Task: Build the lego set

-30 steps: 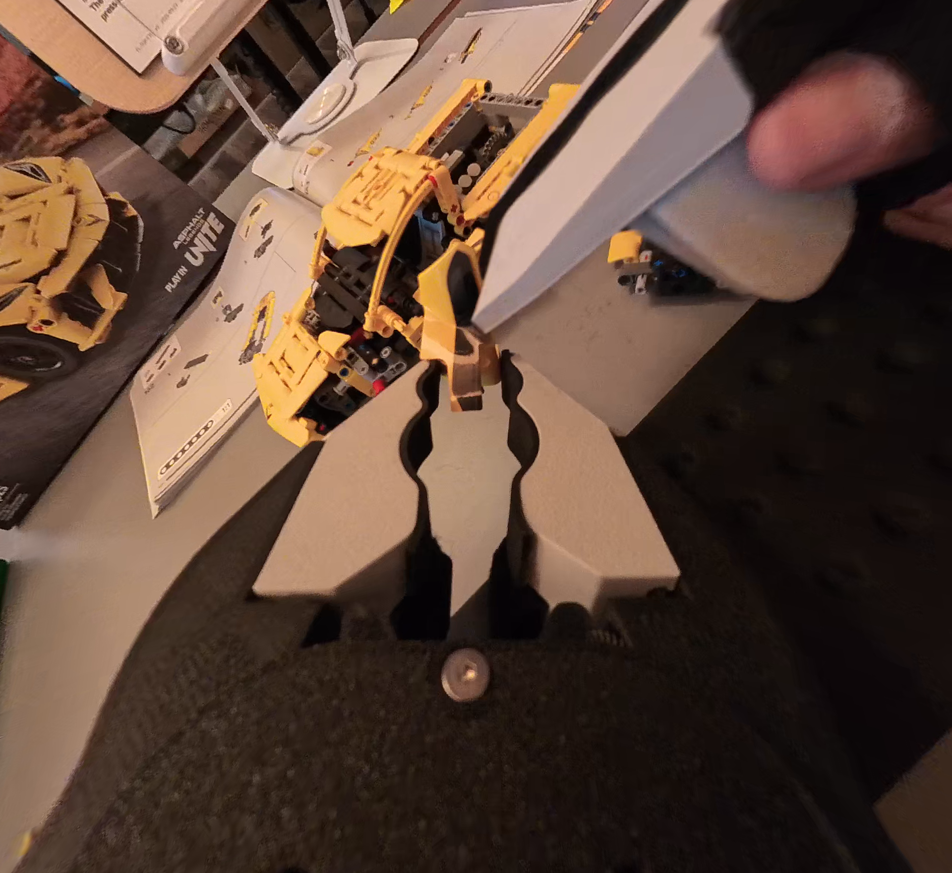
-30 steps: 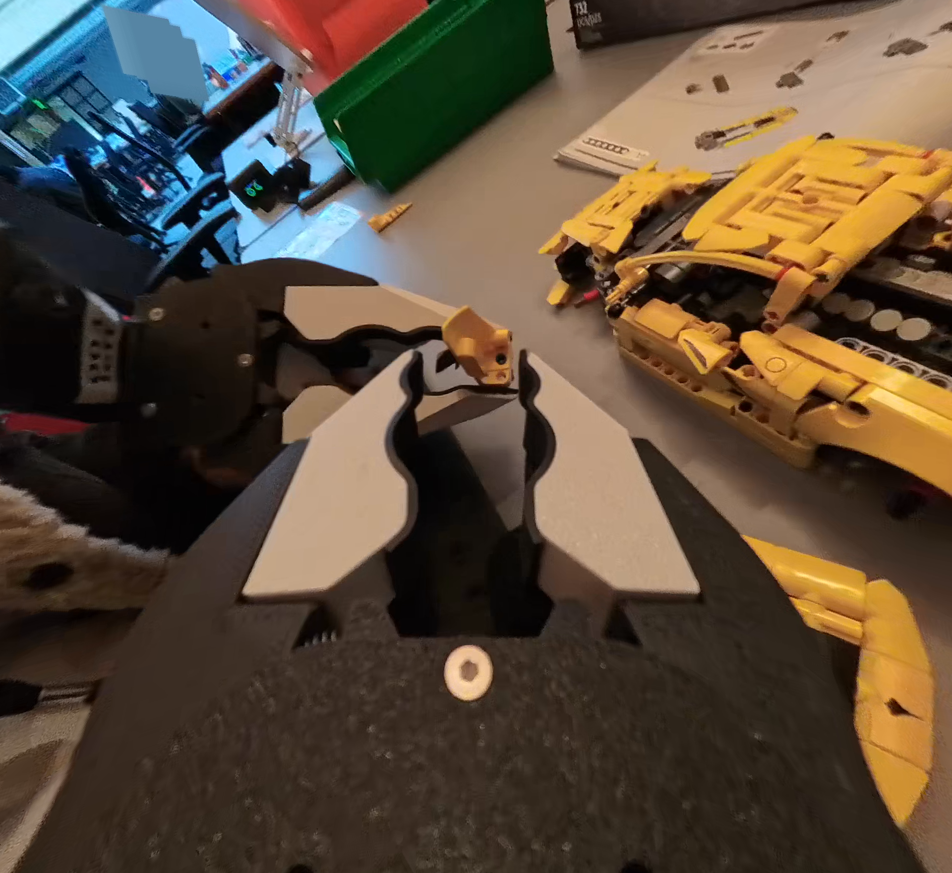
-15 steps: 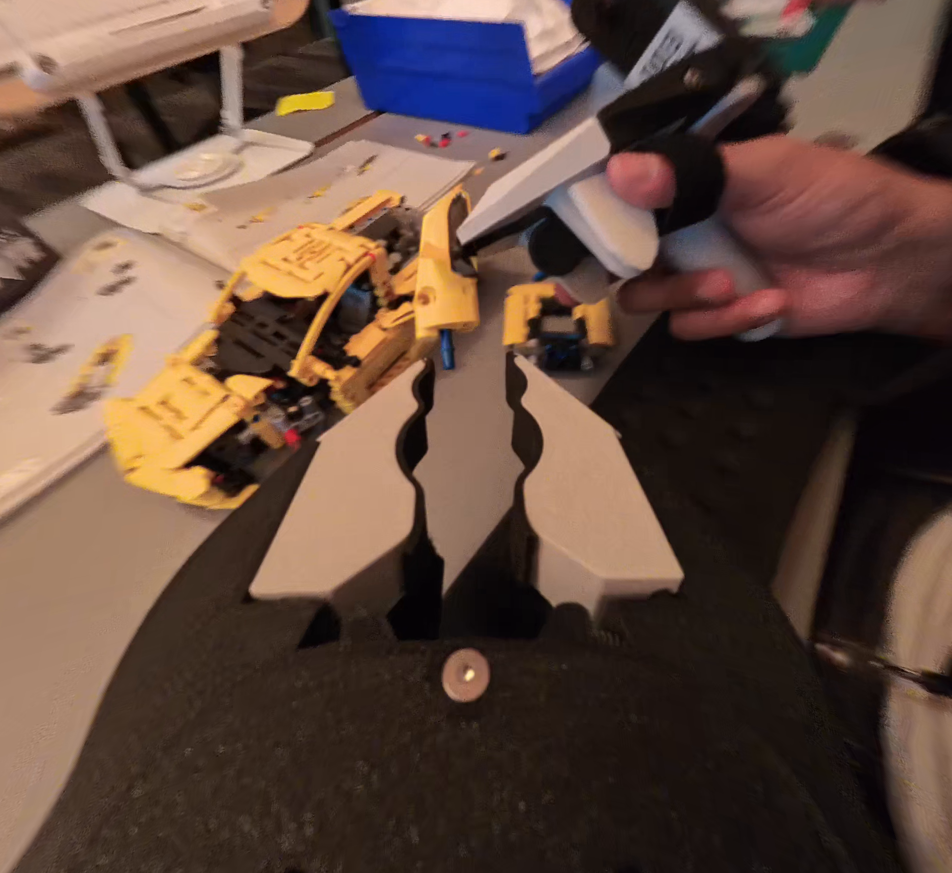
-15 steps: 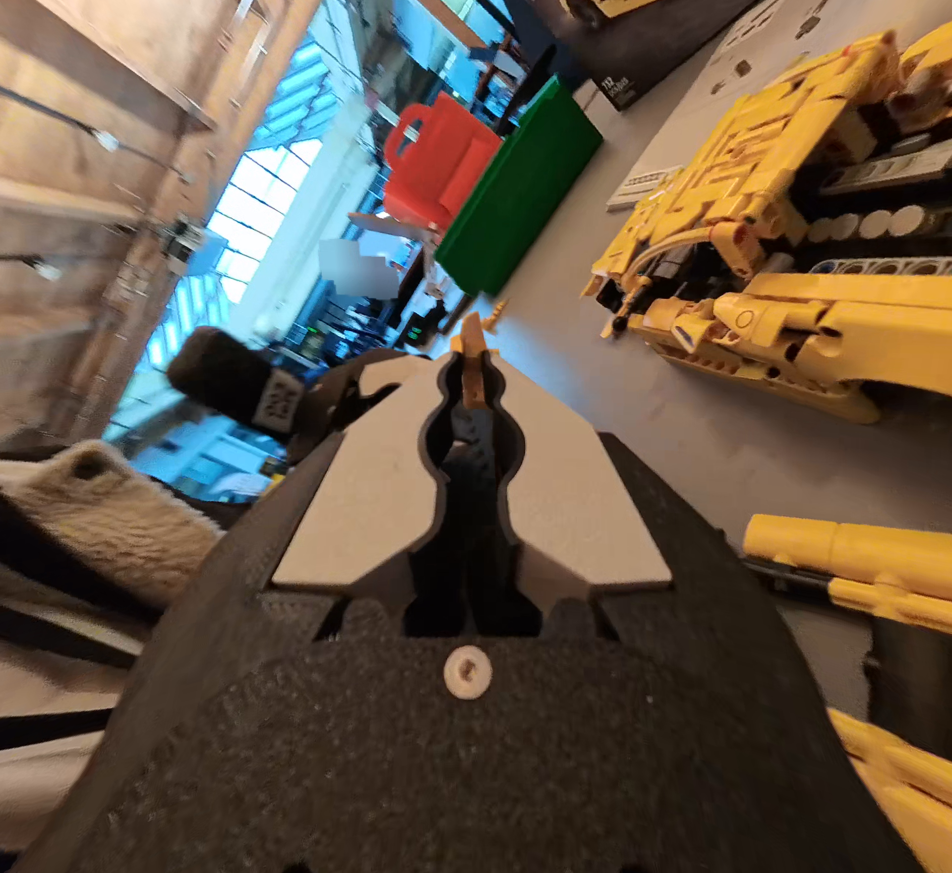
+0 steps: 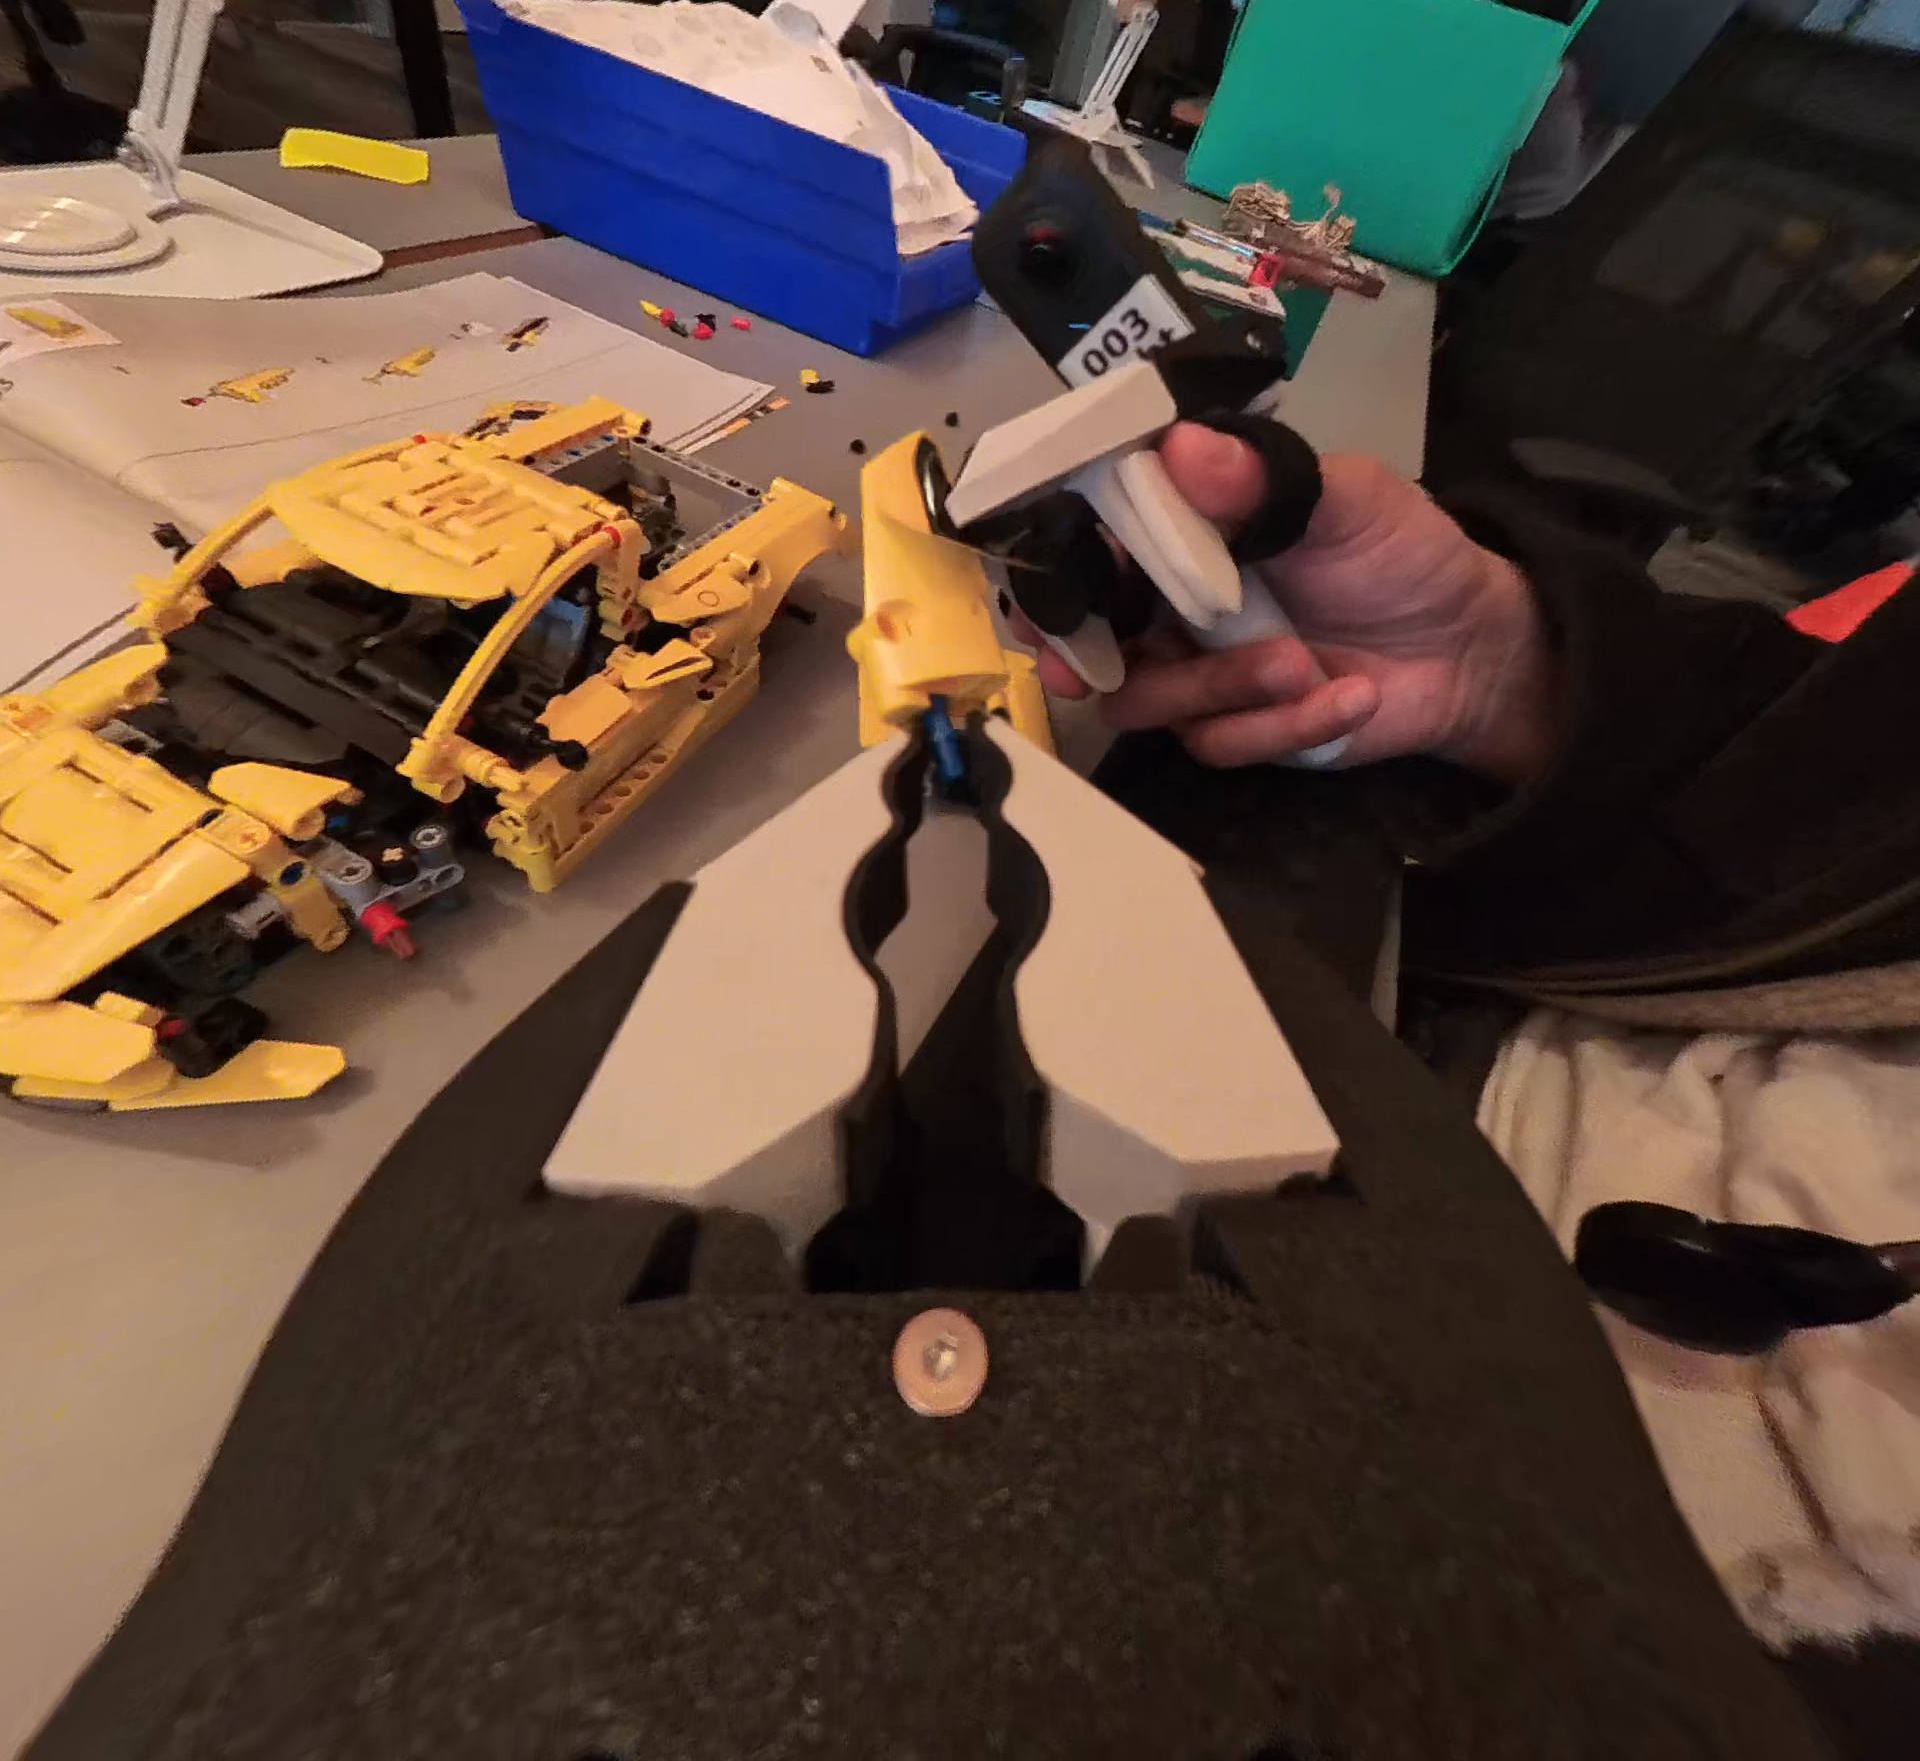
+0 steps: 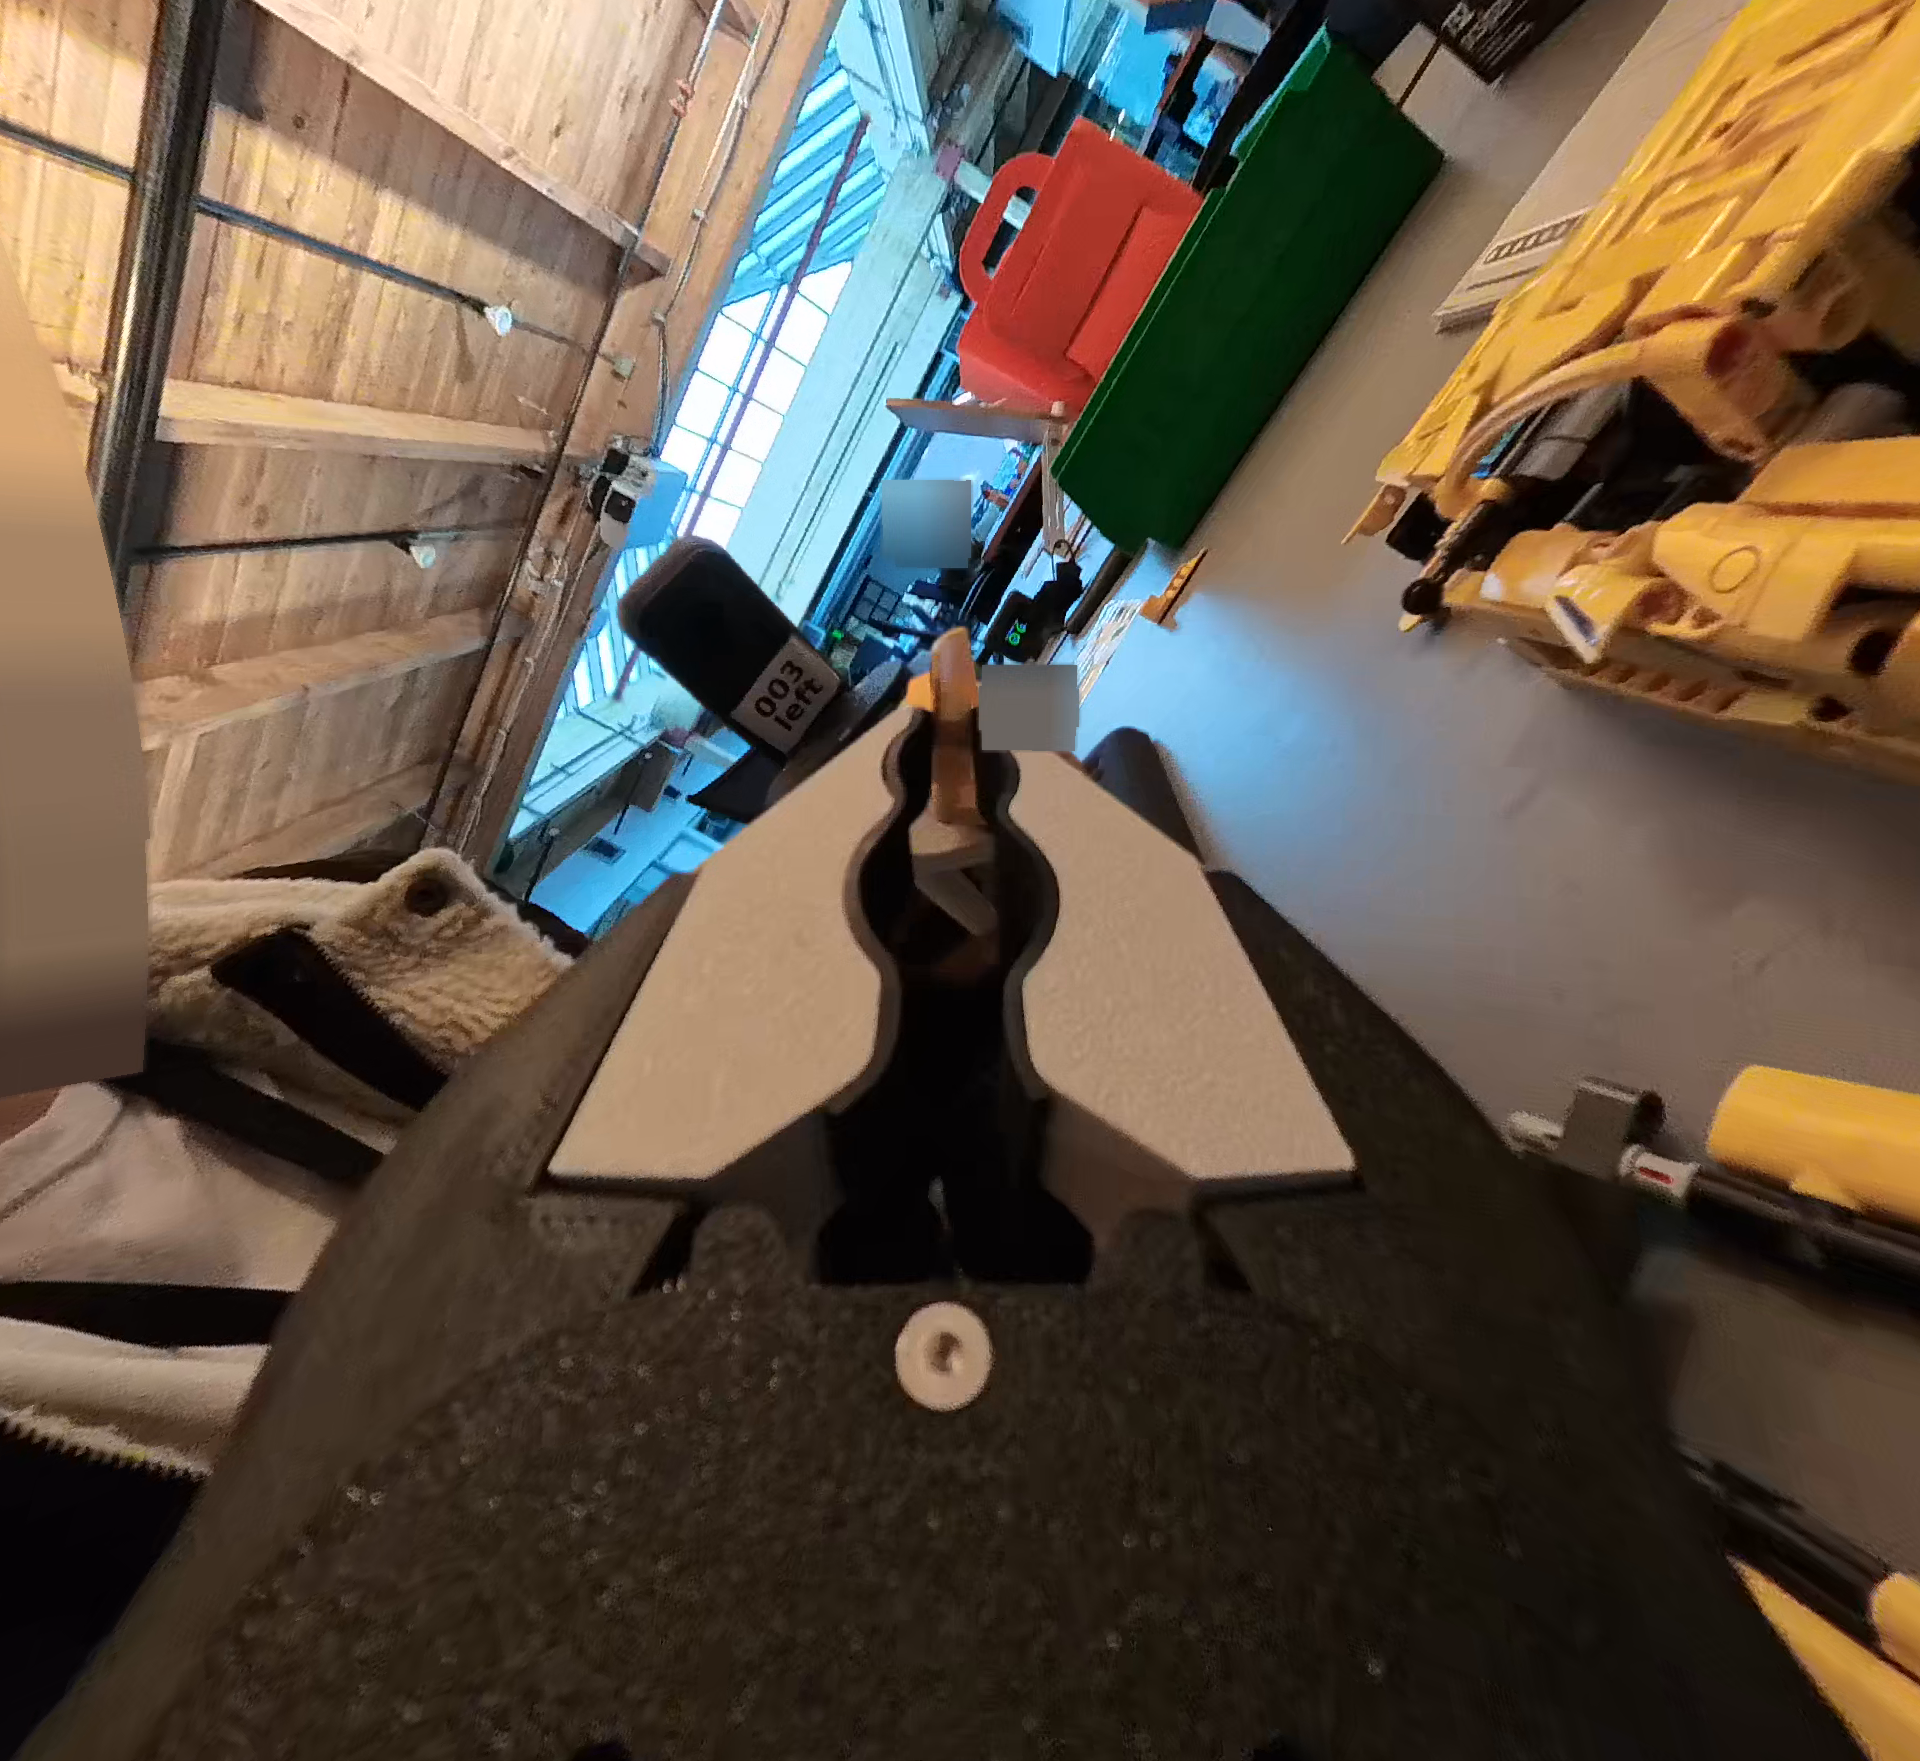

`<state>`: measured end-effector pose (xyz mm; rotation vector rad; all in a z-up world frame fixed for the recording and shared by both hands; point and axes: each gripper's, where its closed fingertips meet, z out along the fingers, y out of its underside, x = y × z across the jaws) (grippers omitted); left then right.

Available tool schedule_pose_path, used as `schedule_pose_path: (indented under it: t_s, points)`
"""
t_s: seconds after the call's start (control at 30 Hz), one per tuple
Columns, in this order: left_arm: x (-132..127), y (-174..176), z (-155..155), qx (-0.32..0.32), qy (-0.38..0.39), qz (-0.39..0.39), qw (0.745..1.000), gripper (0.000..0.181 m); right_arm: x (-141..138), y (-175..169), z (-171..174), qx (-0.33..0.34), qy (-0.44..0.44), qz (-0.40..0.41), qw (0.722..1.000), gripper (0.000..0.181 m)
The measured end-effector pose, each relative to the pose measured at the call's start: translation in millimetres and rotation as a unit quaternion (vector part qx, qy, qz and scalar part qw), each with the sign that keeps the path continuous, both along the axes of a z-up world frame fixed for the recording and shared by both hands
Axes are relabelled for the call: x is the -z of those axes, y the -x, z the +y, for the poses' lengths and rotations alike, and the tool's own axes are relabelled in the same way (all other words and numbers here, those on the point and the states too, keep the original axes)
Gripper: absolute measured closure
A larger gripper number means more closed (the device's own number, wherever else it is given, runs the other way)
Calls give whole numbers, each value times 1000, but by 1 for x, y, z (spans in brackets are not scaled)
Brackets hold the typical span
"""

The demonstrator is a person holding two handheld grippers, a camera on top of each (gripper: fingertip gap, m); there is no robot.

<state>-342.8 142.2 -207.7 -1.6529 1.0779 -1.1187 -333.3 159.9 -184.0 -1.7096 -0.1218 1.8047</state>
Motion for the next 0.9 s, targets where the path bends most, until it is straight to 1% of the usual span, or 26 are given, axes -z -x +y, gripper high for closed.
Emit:
schedule_pose_path:
  t_s: [0.23,0.33,0.43,0.5,0.53,0.67,0.9]
  points:
    - [3,2,7,-38,-40,22,998,177,-1,2,0,20,-30,-27,999,174]
    - [5,2,9,-53,-60,38,996,177,0,2,4,25,-14,-12,1000,160]
    - [9,1,11,-63,-64,53,994,177,-2,3,7,34,-1,11,999,159]
    - [9,1,13,-69,-63,56,994,177,1,5,9,45,0,-1,999,163]
    - [8,0,11,-66,-60,51,995,177,3,7,10,50,-4,-14,999,166]
    - [5,-6,10,-76,-22,30,996,177,5,9,13,78,-23,-42,996,166]
    - [-4,-17,7,-74,72,-38,994,177,5,16,7,74,-50,-69,994,158]
